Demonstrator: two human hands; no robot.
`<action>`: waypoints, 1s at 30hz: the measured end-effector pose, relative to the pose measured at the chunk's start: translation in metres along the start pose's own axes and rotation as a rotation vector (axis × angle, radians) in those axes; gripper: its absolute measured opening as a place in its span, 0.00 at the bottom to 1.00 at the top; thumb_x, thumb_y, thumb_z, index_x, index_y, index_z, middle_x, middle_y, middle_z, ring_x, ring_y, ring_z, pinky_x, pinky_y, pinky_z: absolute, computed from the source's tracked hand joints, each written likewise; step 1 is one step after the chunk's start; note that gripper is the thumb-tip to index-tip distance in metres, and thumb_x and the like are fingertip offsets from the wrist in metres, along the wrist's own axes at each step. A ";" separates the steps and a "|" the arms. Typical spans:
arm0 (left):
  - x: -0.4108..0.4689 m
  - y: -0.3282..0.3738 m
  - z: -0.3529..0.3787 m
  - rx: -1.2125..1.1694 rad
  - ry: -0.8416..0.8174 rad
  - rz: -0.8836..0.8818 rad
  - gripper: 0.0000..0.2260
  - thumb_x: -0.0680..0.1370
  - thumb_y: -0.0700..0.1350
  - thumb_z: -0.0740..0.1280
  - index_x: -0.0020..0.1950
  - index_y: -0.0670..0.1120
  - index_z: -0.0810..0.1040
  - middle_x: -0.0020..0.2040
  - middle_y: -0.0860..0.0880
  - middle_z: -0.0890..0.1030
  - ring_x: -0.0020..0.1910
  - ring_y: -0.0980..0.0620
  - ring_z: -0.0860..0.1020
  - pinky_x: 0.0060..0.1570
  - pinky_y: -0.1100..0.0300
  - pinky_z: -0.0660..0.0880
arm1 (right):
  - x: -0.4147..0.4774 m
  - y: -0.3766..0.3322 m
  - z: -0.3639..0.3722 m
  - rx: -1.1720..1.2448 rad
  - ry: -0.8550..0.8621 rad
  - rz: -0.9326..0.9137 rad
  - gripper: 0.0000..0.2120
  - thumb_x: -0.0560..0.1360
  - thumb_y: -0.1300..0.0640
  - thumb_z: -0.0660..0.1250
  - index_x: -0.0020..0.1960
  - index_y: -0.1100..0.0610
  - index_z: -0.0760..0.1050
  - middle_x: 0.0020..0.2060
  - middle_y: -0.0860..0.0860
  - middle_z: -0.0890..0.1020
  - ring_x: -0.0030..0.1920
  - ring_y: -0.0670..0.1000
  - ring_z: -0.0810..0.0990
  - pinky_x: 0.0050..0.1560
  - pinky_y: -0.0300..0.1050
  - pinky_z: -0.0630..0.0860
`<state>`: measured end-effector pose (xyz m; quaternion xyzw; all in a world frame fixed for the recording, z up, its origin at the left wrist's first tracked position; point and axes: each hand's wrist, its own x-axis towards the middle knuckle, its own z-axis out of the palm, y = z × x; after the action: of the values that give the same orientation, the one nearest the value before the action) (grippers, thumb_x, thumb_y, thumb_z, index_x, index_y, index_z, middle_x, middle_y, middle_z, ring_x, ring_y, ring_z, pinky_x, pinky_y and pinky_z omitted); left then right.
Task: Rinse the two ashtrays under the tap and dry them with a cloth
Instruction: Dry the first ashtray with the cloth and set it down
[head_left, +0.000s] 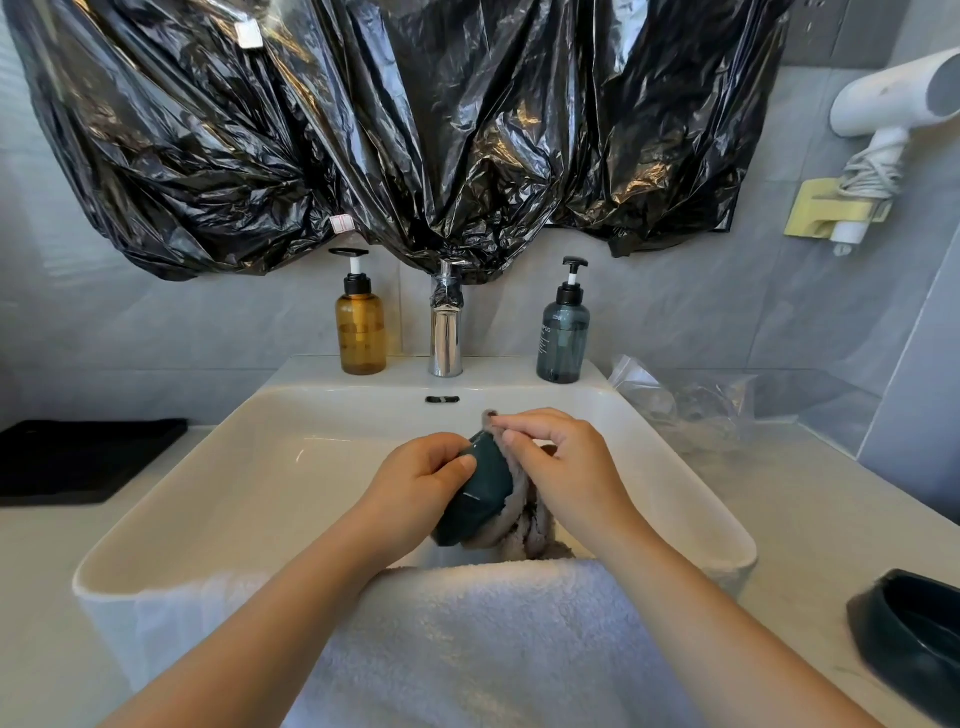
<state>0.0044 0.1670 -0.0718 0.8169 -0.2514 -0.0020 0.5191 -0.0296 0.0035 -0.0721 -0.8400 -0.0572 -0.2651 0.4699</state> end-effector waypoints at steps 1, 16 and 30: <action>0.000 0.001 -0.001 -0.023 0.012 0.002 0.10 0.81 0.40 0.60 0.46 0.39 0.79 0.43 0.37 0.80 0.41 0.46 0.76 0.44 0.52 0.73 | 0.001 0.002 -0.001 0.020 0.002 0.059 0.12 0.80 0.57 0.63 0.60 0.52 0.81 0.54 0.43 0.82 0.55 0.39 0.77 0.50 0.24 0.70; -0.001 0.013 -0.009 -0.318 0.160 -0.250 0.11 0.78 0.49 0.65 0.44 0.43 0.82 0.38 0.44 0.84 0.34 0.49 0.80 0.36 0.60 0.76 | -0.002 -0.003 -0.005 0.224 -0.048 0.070 0.15 0.78 0.63 0.64 0.55 0.47 0.82 0.50 0.37 0.83 0.54 0.36 0.79 0.54 0.31 0.75; -0.002 0.015 -0.009 -0.384 0.050 -0.291 0.09 0.77 0.48 0.66 0.50 0.45 0.82 0.48 0.41 0.83 0.49 0.42 0.80 0.50 0.53 0.75 | 0.000 0.002 -0.008 0.378 -0.027 0.163 0.14 0.78 0.65 0.65 0.48 0.47 0.83 0.45 0.43 0.86 0.49 0.42 0.83 0.52 0.39 0.79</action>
<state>-0.0014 0.1709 -0.0553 0.7305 -0.1130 -0.1046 0.6653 -0.0316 -0.0041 -0.0706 -0.7420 -0.0441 -0.1997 0.6384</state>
